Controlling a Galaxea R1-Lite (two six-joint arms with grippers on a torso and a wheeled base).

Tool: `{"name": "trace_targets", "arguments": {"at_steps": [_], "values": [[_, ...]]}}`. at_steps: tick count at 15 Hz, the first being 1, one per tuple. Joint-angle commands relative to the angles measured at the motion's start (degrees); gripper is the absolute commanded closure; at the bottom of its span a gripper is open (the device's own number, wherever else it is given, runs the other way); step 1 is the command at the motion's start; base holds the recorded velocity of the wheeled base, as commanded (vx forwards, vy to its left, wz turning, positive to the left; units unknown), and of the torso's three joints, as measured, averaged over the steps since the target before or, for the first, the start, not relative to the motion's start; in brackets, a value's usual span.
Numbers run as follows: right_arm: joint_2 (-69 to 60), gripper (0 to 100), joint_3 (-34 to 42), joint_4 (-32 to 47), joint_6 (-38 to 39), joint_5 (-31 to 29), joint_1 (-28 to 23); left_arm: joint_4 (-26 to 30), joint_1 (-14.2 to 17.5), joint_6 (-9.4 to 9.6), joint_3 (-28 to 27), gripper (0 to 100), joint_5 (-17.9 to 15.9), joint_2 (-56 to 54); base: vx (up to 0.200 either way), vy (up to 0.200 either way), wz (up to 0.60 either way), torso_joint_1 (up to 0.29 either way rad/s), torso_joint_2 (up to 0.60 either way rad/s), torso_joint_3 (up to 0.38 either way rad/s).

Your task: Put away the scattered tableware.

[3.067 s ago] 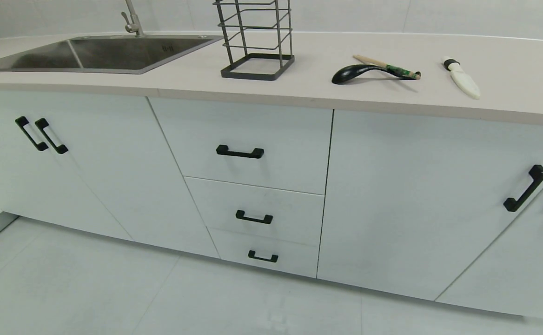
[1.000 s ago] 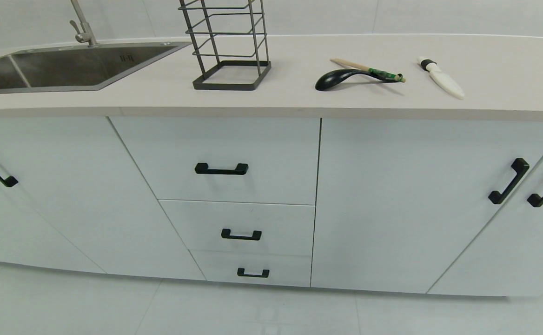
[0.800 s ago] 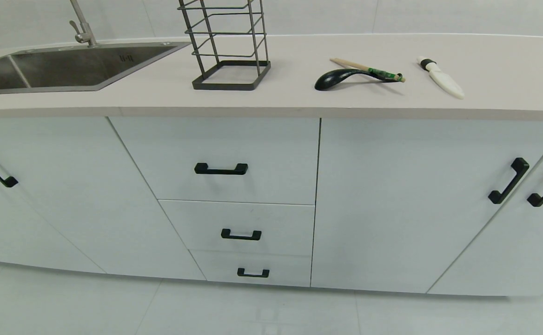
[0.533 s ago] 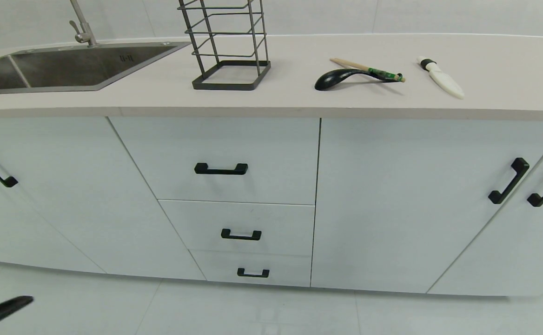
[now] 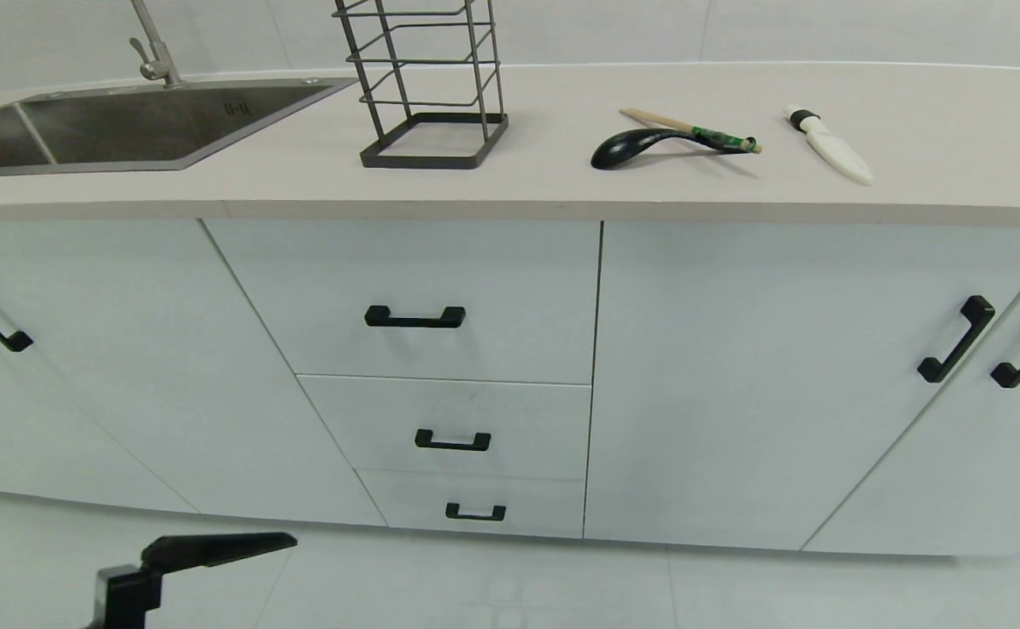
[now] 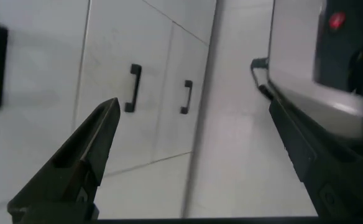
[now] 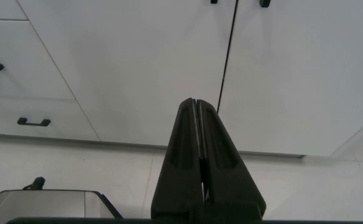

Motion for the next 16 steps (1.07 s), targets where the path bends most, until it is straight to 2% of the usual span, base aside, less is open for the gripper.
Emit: {"name": "trace_targets", "arguments": {"at_steps": [1,3,6,7,8,10,13,14,15,16], "values": [[0.1,100,0.0,-0.1,0.0,0.0,0.0,0.2,-2.6,4.06,-4.1,0,2.0,9.2,0.0,0.0,0.0,0.0,0.0,0.0],[0.1,100,0.0,0.0,0.0,0.0,0.0,0.4,-2.7,3.97,-3.2,0,2.8,9.6,0.0,0.0,0.0,0.0,0.0,0.0],[0.1,100,0.0,0.0,0.0,0.0,0.0,-0.2,-4.3,4.41,-2.4,0,8.3,18.3,0.0,0.0,0.0,0.0,0.0,0.0],[0.1,100,0.0,-0.1,0.0,0.0,0.0,-1.4,-4.3,4.41,-2.6,0,9.0,21.7,0.0,0.0,0.0,0.0,0.0,0.0],[0.1,100,0.0,0.0,0.0,0.0,0.0,-5.1,-4.3,4.15,-3.3,0,10.0,26.9,0.0,0.0,0.0,0.0,0.0,0.0],[0.1,100,0.0,0.0,0.0,0.0,0.0,-12.7,-4.4,3.88,-5.4,0,10.1,35.7,0.0,0.0,0.0,0.0,0.0,0.0],[0.1,100,0.0,0.0,0.0,0.0,0.0,-13.7,-4.7,3.8,-5.5,0,10.2,40.7,0.0,0.0,0.0,0.0,0.0,0.0],[0.1,100,0.0,0.0,0.0,0.0,0.0,-13.8,-4.7,3.27,-5.7,0,10.2,41.2,0.0,0.0,0.0,0.0,0.0,0.0],[0.1,100,0.0,0.0,0.0,0.0,0.0,-13.9,-4.7,1.77,-7.1,0,10.5,42.4,0.0,0.0,0.0,0.0,0.0,0.0],[0.1,100,0.0,0.0,0.0,0.0,0.0,-14.2,-4.7,1.33,-8.4,0,11.0,43.4,0.0,0.0,0.0,0.0,0.0,0.0]]}}
